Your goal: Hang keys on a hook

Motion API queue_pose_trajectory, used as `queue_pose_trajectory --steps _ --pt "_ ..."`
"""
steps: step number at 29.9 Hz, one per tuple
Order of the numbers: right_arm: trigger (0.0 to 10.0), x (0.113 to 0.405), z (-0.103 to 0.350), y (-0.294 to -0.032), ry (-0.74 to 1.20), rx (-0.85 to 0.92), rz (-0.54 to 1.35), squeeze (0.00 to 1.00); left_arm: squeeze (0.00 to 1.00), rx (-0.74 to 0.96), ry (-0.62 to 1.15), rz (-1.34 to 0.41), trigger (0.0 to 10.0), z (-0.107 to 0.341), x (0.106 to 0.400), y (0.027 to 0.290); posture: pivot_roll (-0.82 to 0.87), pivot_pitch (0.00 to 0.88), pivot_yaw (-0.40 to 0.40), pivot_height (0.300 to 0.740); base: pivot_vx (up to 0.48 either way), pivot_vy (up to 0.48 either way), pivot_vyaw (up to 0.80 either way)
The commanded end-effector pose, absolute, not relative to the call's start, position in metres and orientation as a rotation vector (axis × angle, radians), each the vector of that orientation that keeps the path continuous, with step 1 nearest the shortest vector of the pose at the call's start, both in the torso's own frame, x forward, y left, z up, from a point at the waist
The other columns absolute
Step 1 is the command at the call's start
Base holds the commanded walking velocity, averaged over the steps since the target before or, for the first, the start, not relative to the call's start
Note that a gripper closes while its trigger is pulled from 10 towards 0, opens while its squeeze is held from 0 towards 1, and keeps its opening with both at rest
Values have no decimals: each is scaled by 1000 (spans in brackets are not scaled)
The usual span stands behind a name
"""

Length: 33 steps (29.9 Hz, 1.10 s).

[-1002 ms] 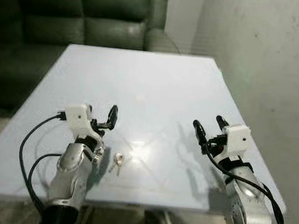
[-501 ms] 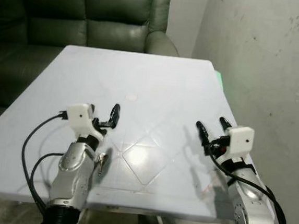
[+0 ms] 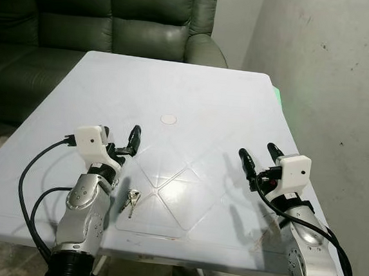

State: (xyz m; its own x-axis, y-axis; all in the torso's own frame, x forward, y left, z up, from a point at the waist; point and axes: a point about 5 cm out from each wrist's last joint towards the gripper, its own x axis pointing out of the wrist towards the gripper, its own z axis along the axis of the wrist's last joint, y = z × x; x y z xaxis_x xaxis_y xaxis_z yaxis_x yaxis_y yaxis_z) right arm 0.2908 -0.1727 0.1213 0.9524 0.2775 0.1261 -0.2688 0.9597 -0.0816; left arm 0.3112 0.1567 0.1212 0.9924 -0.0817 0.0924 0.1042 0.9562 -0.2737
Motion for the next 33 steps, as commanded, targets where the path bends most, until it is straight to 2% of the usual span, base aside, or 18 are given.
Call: queue_pose_trajectory --steps 1,33 --pt "10000 289 123 -175 -142 -62 271 0 0 -279 -69 -98 10000 120 312 155 -69 0 -44 740 0 0 0" --pt "10000 288 124 -172 -148 -51 281 0 0 -277 -100 -152 10000 125 310 150 -68 0 -38 740 0 0 0"
